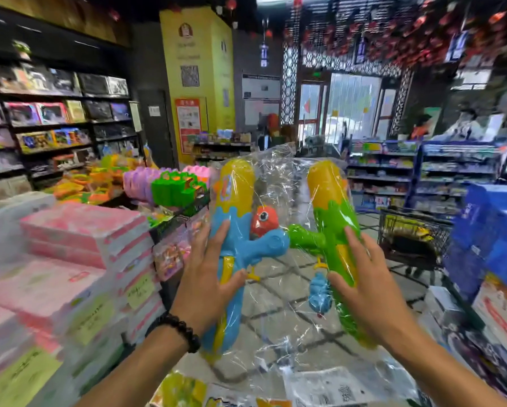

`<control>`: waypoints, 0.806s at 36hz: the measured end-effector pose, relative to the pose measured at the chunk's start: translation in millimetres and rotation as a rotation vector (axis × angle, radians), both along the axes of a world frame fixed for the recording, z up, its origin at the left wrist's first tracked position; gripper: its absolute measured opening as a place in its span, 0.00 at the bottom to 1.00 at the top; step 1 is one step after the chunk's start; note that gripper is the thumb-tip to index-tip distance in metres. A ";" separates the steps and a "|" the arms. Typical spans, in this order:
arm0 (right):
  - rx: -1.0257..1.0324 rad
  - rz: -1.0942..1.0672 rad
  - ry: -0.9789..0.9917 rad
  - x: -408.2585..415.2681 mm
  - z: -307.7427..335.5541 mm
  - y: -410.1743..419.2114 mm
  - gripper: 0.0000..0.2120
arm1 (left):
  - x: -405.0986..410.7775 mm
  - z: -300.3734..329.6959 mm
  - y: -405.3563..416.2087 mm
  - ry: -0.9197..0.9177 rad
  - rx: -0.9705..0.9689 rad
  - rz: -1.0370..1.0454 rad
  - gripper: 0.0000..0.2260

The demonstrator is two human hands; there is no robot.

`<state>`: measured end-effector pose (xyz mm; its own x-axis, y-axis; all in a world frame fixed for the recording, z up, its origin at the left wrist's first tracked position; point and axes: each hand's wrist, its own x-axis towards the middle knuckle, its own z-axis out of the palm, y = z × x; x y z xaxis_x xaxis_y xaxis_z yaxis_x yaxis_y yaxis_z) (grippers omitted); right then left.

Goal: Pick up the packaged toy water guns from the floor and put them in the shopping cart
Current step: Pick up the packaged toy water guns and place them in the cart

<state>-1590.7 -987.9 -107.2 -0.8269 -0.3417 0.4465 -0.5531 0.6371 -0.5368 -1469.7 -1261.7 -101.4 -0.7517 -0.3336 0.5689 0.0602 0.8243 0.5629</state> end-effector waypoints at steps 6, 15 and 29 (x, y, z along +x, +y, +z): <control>-0.030 0.006 -0.004 -85.5 -11.2 -32.4 0.44 | -80.0 -4.7 -27.8 0.000 0.020 -0.021 0.40; -0.027 0.034 0.012 -259.3 -3.4 -89.6 0.43 | -248.0 10.4 -78.3 -0.013 0.017 0.025 0.41; 0.005 0.151 0.016 -458.9 -3.2 -226.8 0.41 | -416.9 -2.7 -216.1 0.001 0.003 0.212 0.40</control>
<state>-2049.6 -1214.7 -110.4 -0.7586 -0.4641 0.4573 -0.6515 0.5485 -0.5241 -1886.6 -1477.9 -104.1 -0.6639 -0.4860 0.5684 -0.1139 0.8169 0.5654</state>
